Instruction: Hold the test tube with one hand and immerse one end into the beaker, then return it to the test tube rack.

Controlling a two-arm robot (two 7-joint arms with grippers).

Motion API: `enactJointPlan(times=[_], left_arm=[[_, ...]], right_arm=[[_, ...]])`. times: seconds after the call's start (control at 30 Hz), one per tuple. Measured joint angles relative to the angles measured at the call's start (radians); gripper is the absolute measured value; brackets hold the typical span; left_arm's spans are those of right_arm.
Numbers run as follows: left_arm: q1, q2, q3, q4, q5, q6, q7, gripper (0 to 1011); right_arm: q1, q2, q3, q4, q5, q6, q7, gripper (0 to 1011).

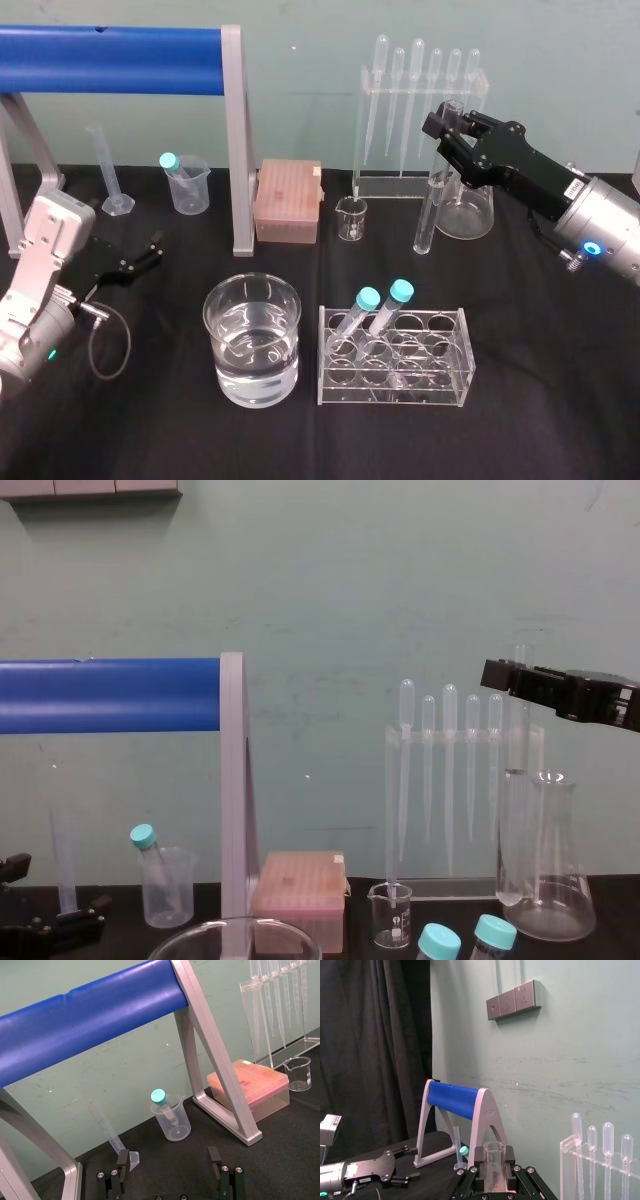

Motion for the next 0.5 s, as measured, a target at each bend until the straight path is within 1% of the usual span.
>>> enactJointPlan(times=[0.5], left_arm=[[0.0,0.0,0.0,0.0,0.0,0.0,0.0,1000]], right_arm=[[0.0,0.0,0.0,-0.001,0.001,0.0,0.0,225]])
